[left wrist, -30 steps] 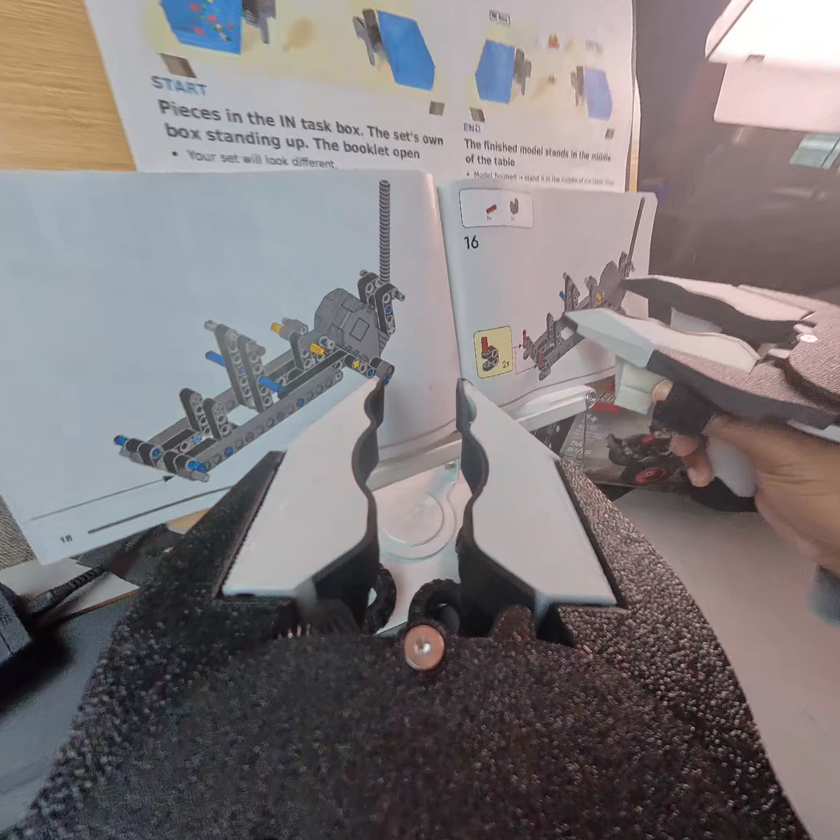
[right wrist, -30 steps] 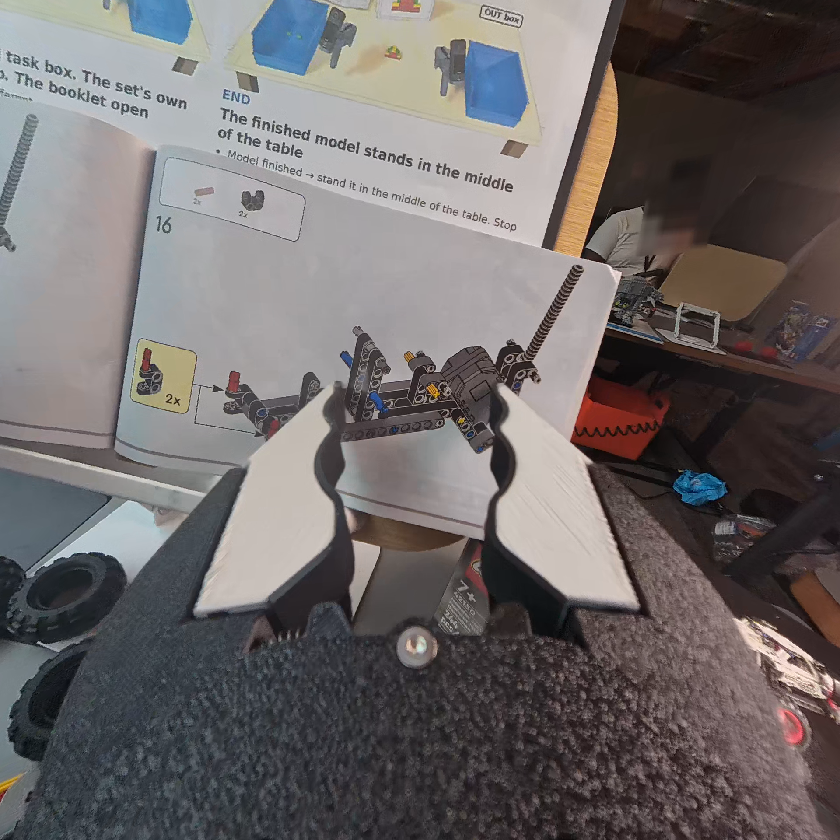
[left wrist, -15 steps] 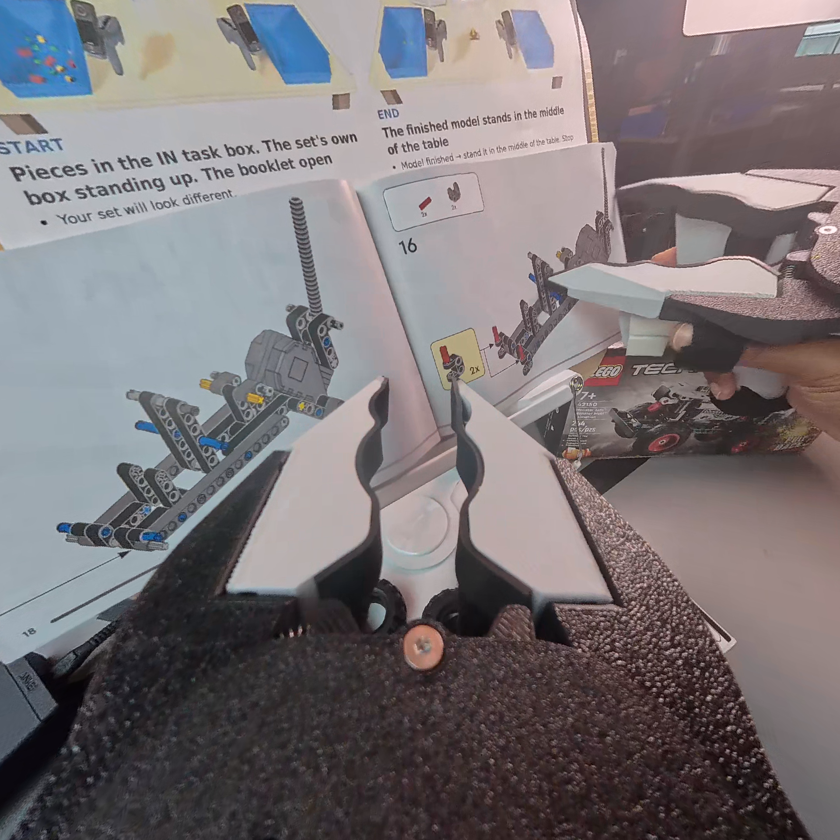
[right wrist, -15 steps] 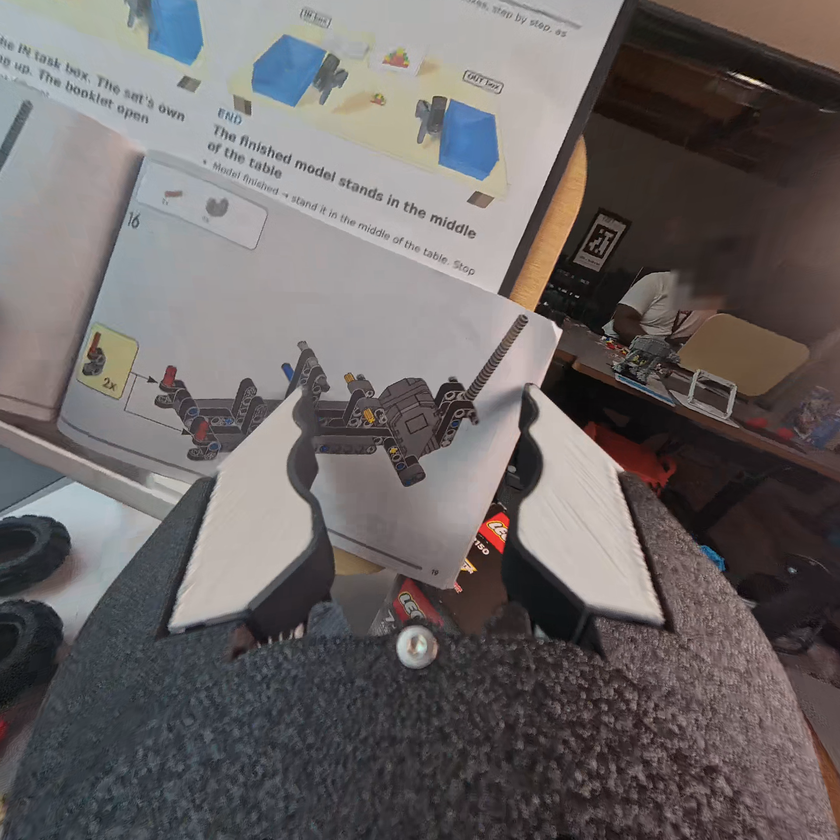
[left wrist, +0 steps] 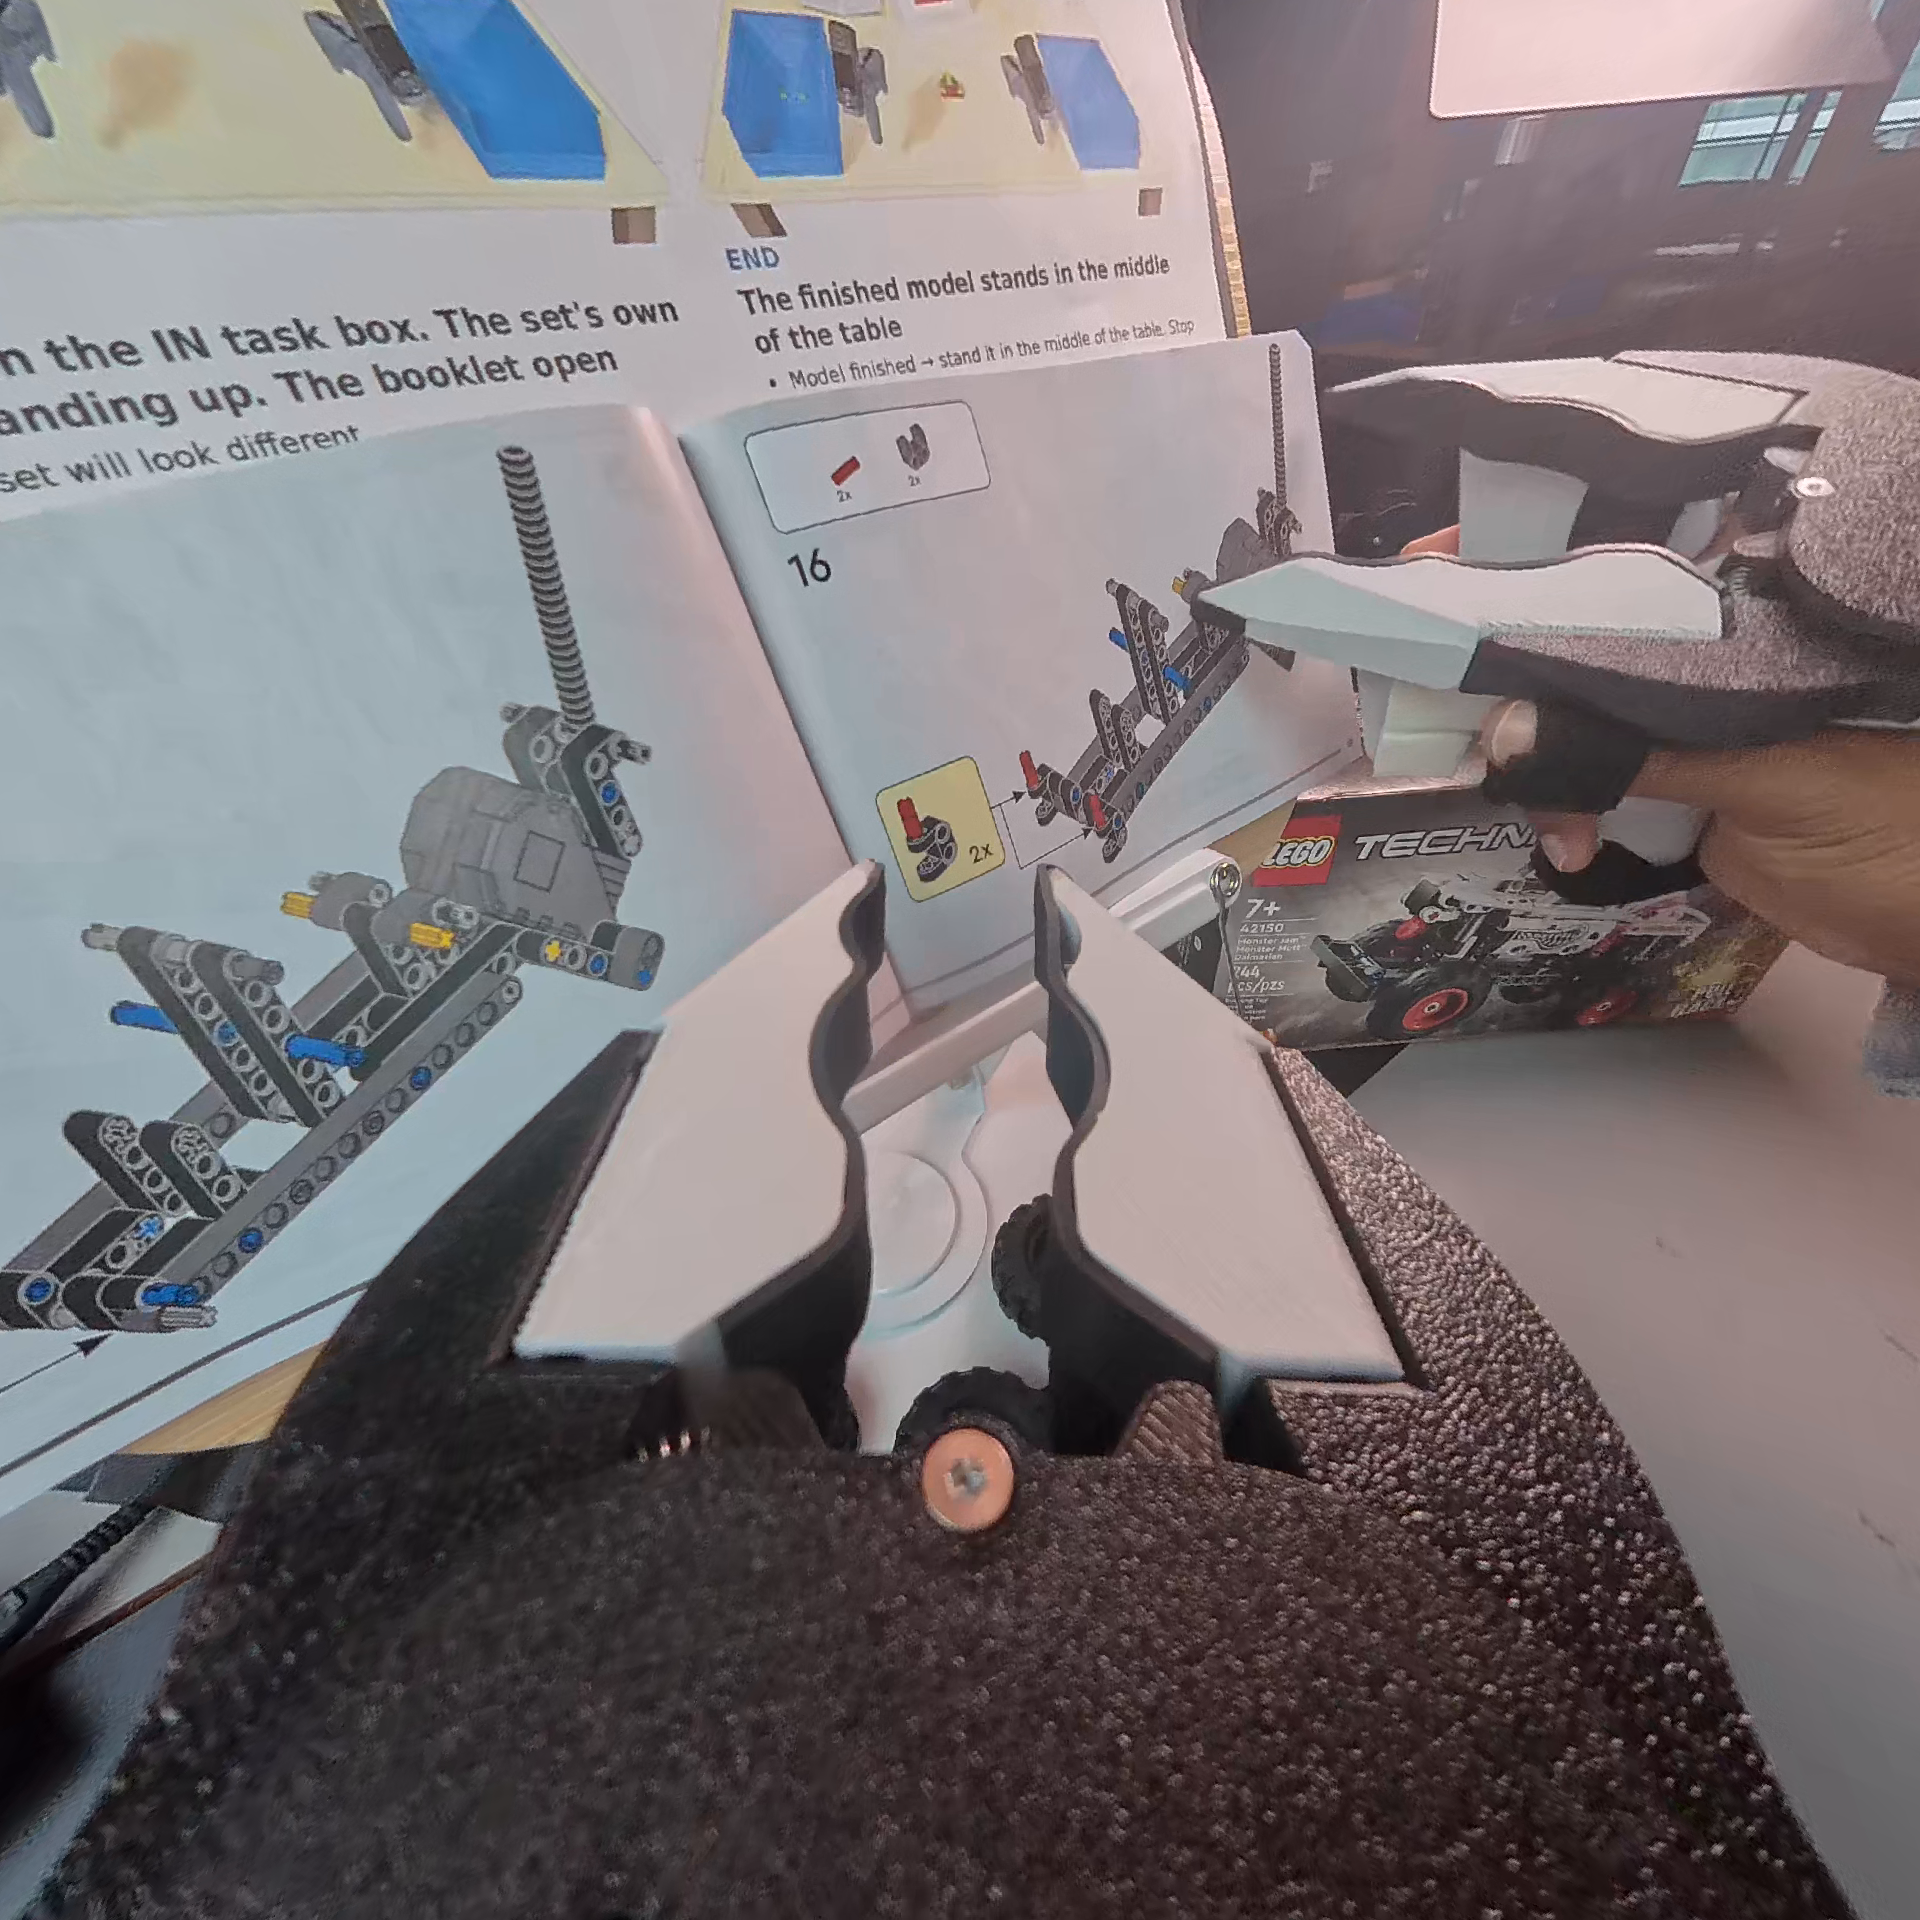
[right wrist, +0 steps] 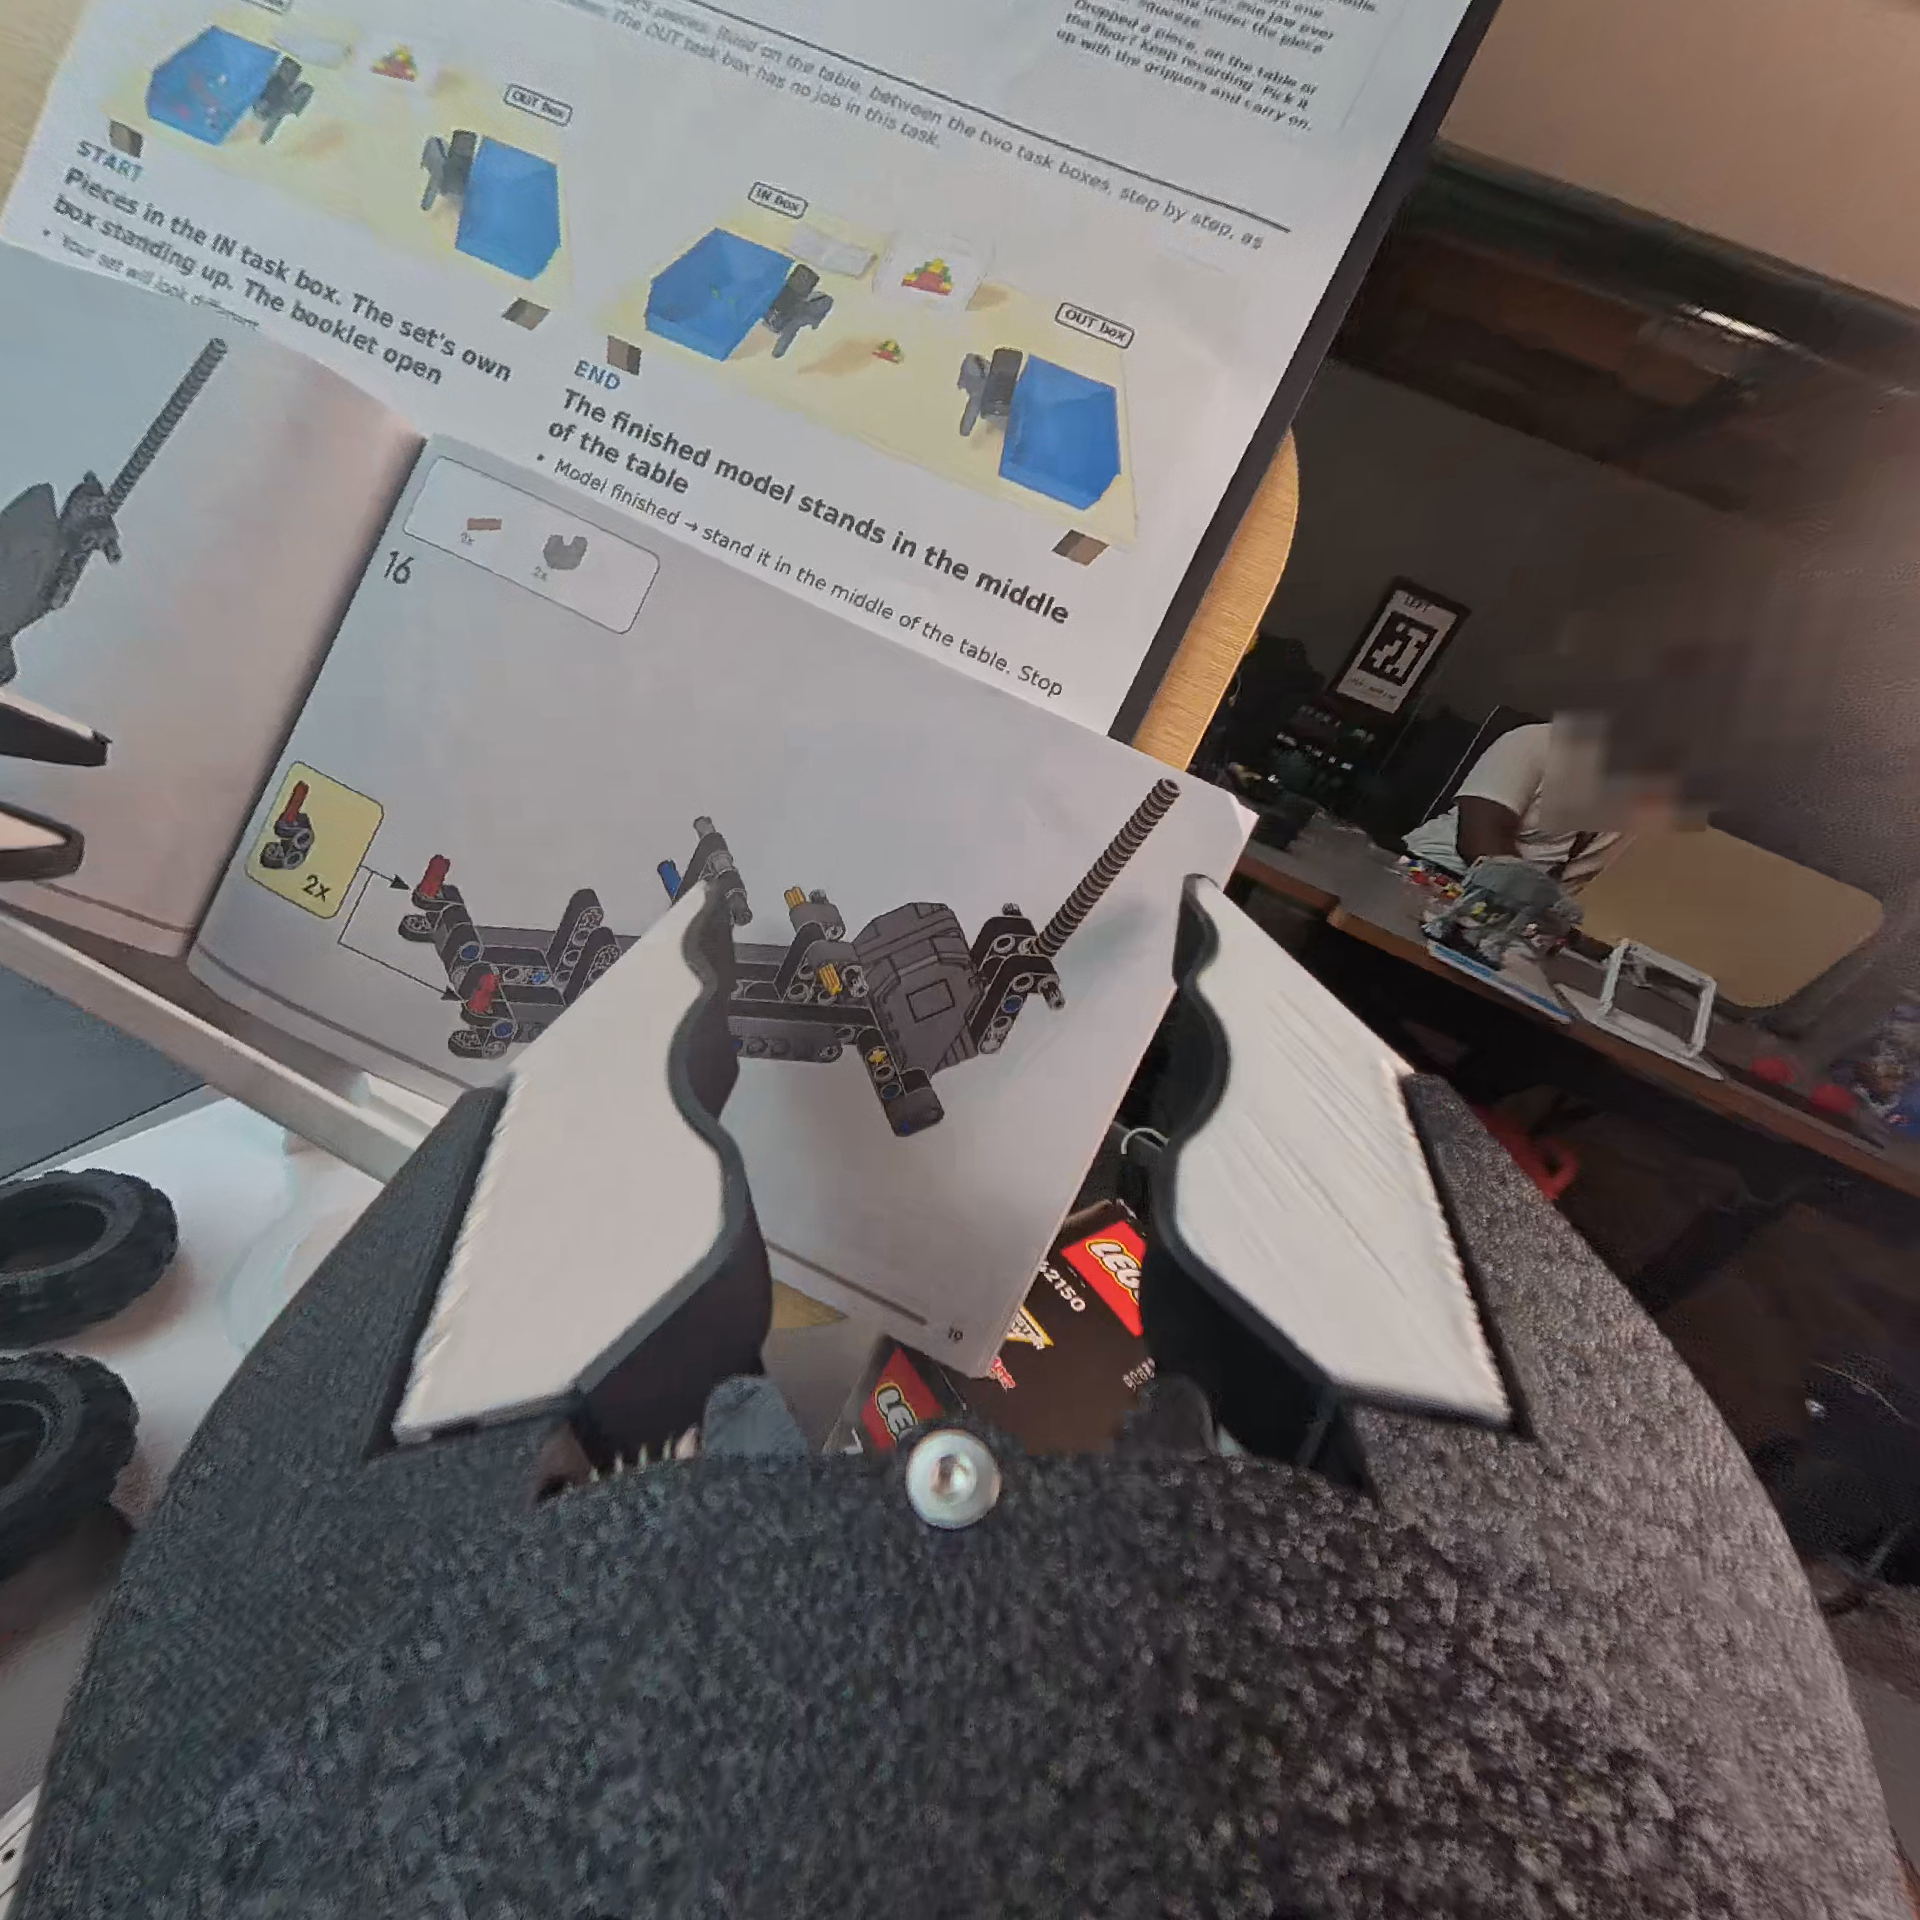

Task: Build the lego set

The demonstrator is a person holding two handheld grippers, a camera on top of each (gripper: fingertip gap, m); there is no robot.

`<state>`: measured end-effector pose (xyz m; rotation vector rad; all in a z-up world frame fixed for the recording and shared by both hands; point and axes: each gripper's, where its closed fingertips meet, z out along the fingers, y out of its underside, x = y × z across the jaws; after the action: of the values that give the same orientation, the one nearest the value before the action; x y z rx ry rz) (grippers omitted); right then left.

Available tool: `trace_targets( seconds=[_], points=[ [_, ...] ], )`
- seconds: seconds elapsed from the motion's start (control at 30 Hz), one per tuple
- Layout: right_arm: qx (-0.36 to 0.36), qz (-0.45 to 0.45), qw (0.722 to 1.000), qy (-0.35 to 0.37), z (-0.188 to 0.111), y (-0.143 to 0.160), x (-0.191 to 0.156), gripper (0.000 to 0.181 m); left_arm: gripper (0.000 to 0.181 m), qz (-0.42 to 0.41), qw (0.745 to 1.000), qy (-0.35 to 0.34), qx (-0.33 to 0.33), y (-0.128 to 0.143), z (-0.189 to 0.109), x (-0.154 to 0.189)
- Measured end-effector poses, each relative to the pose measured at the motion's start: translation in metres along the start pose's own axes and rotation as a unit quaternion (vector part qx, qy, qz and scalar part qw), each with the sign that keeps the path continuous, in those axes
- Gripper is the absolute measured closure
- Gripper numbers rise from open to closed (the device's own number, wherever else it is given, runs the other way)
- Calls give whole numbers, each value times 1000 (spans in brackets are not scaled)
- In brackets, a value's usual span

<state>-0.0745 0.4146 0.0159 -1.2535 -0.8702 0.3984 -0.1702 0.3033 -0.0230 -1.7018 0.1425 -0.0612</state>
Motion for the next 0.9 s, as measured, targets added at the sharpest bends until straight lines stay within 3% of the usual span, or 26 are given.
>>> trace_targets(
  seconds=[0.17, 0.23, 0.27, 0.3, 0.43, 0.53, 0.7, 0.77, 0.83, 0.9],
  points=[
    [-45, -9, 999, -21, 8, 13, -2, 107, 151, 9, 1000, -17, 10, 1, -1, 0],
    [-35, 5, 999, -15, 1, 12, 0, 134, 150, 6, 1000, -21, 13, 1, -3, -2],
    [-29, 2, 999, -20, -3, 12, -1, 160, 149, 7, 1000, -22, 12, 2, -4, -3],
    [-24, -9, 999, -23, -6, 12, -4, 165, 149, 7, 1000, -22, 11, 2, -4, -4],
    [3, -38, 999, -38, -19, 2, -16, 171, 145, -6, 1000, -6, 21, -4, -8, 1],
    [40, -37, 995, -84, -34, -14, -40, 171, 134, -67, 995, 67, 44, -19, -13, 23],
    [76, -100, 972, -197, -61, -22, -115, 171, 127, -230, 947, 217, 55, -41, -20, 64],
    [73, -118, 956, -260, -73, -18, -146, 168, 137, -252, 945, 207, 36, -33, -16, 61],
    [57, -105, 930, -348, -93, -13, -175, 168, 162, -249, 949, 192, 26, -25, -15, 54],
    [59, -68, 913, -398, -110, -19, -186, 163, 172, -245, 950, 188, 35, -25, -23, 43]
  ],
)
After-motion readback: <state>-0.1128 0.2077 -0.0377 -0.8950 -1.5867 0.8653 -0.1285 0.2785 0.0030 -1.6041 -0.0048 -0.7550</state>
